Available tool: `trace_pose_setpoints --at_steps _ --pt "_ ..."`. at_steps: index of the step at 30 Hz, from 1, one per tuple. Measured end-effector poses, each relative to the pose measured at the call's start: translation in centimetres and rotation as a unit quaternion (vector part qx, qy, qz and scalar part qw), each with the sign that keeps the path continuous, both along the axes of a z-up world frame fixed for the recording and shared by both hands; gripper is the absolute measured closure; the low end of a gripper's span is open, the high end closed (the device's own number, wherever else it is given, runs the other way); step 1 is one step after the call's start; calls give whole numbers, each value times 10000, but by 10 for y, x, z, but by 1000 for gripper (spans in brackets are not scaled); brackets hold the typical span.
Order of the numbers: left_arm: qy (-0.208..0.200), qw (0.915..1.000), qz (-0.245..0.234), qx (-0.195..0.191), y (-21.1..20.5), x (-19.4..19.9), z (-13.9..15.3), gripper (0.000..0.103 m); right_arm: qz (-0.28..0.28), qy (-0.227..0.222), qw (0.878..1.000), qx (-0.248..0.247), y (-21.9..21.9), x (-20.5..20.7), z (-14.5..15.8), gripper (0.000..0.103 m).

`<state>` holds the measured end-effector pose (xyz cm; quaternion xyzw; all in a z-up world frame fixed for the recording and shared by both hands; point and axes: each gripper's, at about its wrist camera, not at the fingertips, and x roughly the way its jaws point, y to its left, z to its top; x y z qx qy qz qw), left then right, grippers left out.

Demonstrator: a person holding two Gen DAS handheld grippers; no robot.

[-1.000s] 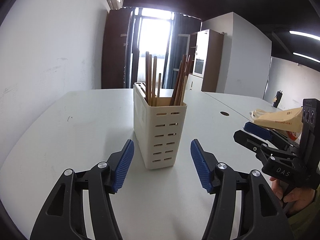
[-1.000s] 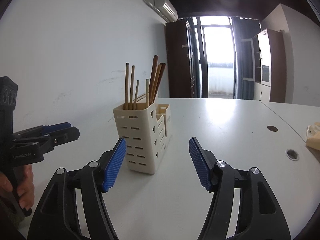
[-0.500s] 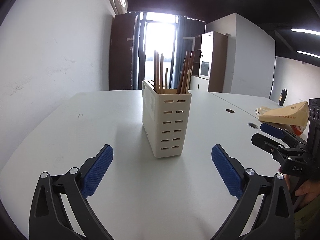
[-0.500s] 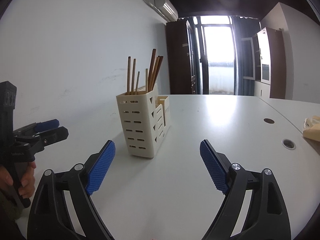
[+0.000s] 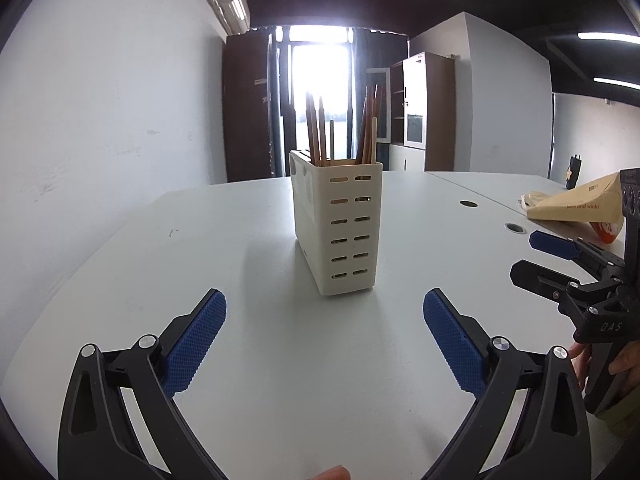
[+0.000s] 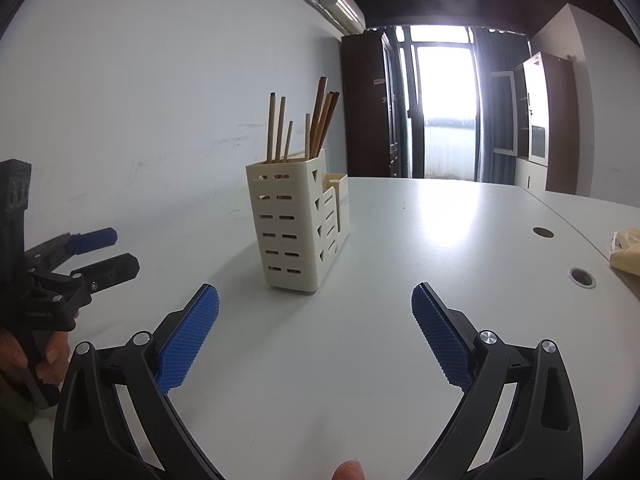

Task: Organize utensils

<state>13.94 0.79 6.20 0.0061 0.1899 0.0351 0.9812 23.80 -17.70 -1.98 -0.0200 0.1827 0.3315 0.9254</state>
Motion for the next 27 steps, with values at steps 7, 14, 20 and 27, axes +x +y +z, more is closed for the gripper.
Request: trace_pose_setpoints --at_steps 7,14,20,27 --pt "94 9998 -14 -157 6 2 2 6 56 9 10000 17 2 -2 0 5" --pt "162 9998 -47 -108 4 4 0 6 101 -32 9999 16 4 -5 1 5" --pt "285 9992 -123 -251 8 7 -2 6 120 -17 9999 28 4 -5 2 5" --pt "284 9994 -88 -195 9 8 -4 6 176 -21 9998 16 5 -6 2 5"
